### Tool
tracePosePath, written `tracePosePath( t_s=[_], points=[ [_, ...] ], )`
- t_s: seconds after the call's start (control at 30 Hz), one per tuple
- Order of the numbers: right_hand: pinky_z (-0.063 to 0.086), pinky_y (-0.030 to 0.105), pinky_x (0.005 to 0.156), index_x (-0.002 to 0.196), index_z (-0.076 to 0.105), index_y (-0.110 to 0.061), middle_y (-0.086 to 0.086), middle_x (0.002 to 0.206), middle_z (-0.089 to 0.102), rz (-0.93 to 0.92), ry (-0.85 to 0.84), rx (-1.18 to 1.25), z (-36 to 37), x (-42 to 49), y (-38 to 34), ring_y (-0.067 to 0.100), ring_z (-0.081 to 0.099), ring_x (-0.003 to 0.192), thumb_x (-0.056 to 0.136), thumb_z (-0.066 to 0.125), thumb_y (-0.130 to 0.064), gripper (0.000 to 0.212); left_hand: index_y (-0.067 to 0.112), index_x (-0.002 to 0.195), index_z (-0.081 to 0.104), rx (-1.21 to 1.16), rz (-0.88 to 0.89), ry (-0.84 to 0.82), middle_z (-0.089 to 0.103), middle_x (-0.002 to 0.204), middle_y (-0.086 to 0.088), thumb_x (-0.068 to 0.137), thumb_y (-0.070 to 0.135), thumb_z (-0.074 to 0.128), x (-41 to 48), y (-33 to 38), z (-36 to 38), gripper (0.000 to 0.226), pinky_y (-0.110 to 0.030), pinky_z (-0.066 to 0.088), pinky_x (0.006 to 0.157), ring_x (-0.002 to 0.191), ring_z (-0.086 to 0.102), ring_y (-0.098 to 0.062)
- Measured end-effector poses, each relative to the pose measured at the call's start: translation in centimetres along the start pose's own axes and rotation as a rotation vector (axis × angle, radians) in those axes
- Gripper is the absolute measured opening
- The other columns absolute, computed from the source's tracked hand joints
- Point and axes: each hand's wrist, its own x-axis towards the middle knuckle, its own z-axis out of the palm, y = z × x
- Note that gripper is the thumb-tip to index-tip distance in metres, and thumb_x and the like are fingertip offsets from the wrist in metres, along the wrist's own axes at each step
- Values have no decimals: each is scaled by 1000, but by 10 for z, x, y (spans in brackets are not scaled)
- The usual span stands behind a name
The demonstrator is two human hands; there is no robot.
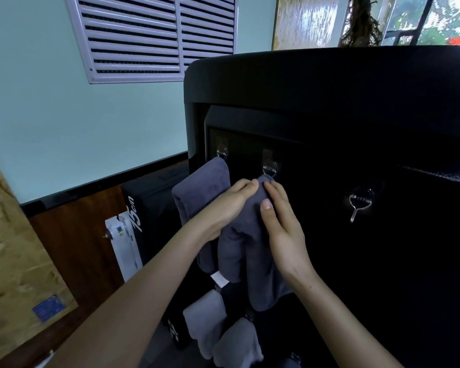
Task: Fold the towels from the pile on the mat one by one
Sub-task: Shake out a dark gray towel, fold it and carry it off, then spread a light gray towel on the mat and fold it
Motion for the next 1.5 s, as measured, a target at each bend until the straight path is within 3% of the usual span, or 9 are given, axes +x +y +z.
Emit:
tracePosePath(
  t_s=[0.13,0.27,0.47,0.57,0.77,1.0,1.1,1.27,1.5],
  points=[
    [21,22,112,141,38,-34,-29,143,27,-12,-31,-10,-2,-3,0,-18,23,128,97,42,-38,44,26,96,56,30,-34,15,61,100,-6,98,41,39,-6,5,2,23,-32,43,95,103,57,-21],
    [35,24,108,131,51,-29,-14,136,50,-77,81,-68,-11,-12,-4,-5,43,125,94,48,-37,38,17,110,59,55,26,94,65,108,-6,96,41,44,-24,13,-3,32,-34,42,99,108,58,-20],
    [49,19,81,109,62,-22,-8,107,63,-106,230,-151,-26,-57,-11,3,60,100,91,48,-35,26,22,95,63,445,451,409,61,98,7,92,32,51,-80,19,-3,16,-25,46,83,92,58,-8],
    [49,19,76,102,64,-24,-10,97,64,-34,199,-173,-32,-88,0,4,61,91,95,53,-26,13,15,89,66,581,687,416,61,90,4,90,27,52,-108,11,8,18,-26,44,77,85,56,-14],
    [55,40,76,98,65,-25,-11,92,67,151,133,-141,-56,-155,27,9,63,87,94,55,-21,12,11,86,67,664,775,258,62,85,1,90,26,52,-139,-19,47,22,-29,44,75,81,56,-19],
    [53,32,68,94,64,-22,7,87,68,417,122,-192,-123,-243,48,23,64,82,95,53,-21,10,18,86,68,555,735,-9,63,80,8,90,30,49,-166,-44,127,22,-22,44,66,73,56,-7],
    [53,34,65,92,63,-17,2,78,65,542,144,-260,-164,-303,57,20,60,70,94,55,-22,10,18,84,67,504,688,-159,63,74,8,89,33,48,-187,-53,182,25,-20,42,59,66,51,-7],
    [54,34,71,85,58,-34,-19,77,60,808,267,-416,-234,-446,73,10,63,80,92,54,-30,9,18,84,68,499,488,-435,61,69,11,92,26,55,-245,-74,294,17,-16,37,56,62,51,0],
    [51,34,74,93,61,-23,-8,87,63,1231,678,-431,-294,-681,54,15,62,84,94,50,-29,13,28,79,64,470,385,-787,66,69,9,91,33,53,-359,-95,452,17,-25,45,63,68,60,-8]
  ],
)
